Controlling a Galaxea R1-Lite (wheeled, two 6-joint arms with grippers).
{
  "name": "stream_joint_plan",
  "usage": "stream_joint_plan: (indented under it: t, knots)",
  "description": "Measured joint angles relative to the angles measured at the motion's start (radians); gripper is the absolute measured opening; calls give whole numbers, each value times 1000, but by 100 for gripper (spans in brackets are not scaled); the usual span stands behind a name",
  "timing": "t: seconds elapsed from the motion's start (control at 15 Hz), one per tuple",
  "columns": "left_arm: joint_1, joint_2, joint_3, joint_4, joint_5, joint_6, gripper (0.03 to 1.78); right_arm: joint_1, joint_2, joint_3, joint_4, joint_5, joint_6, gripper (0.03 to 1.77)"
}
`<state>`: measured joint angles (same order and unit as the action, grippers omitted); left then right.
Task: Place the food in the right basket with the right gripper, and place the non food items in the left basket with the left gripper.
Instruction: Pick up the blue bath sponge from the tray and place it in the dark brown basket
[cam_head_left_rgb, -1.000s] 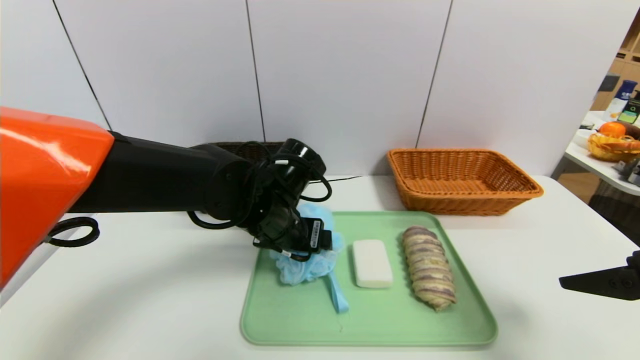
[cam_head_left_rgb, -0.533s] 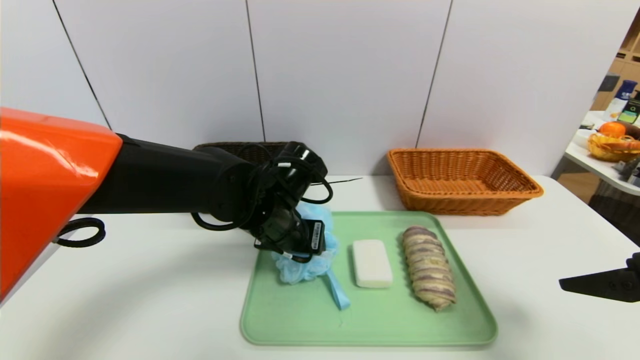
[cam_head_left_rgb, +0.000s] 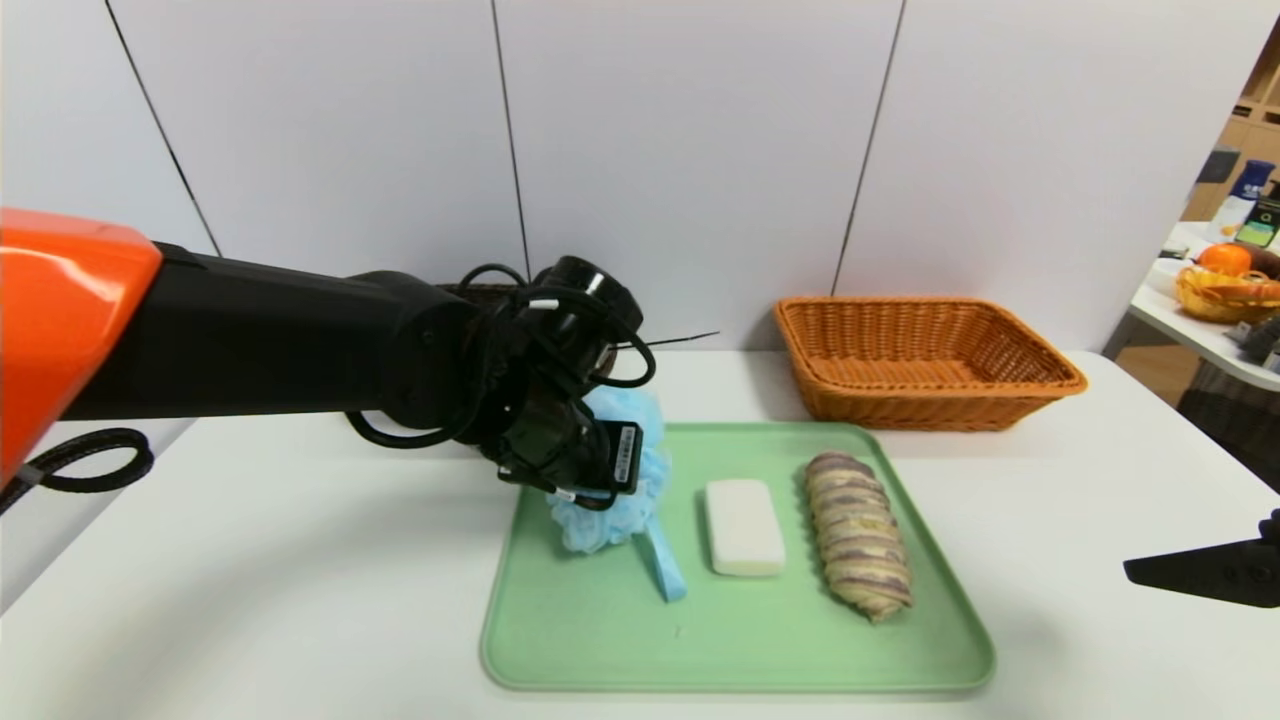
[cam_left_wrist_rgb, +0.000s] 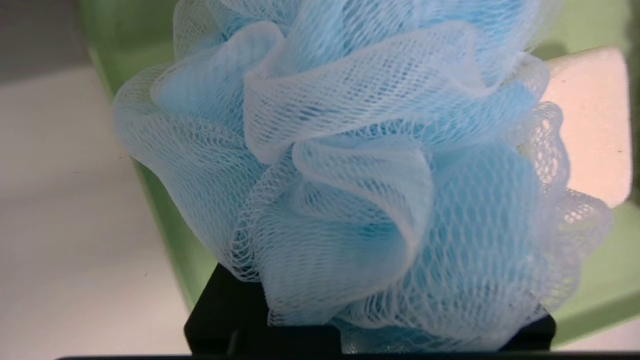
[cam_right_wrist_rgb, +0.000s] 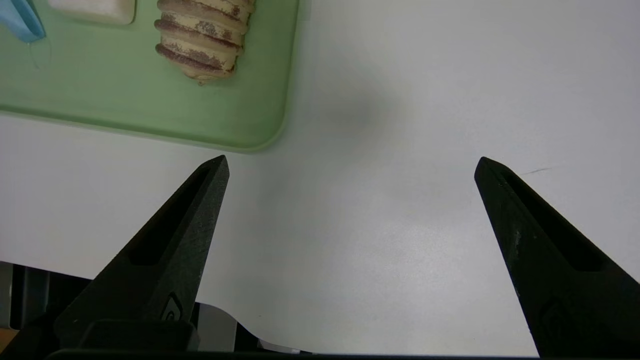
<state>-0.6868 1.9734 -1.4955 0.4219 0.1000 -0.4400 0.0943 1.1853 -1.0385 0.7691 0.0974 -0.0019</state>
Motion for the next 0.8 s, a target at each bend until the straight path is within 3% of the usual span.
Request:
stream_joint_plan:
  t: [0.27,0.47,0.8]
  knots:
    - [1,-65,-9,4,5,10,71,-2,-1,7,0,0,0,170]
    - [7,-125,-11,7,43,48,70,-2,-1,7,0,0,1,170]
    - [114,-223,-66,29,55,149,66,-4,0,8,-2,1,1,170]
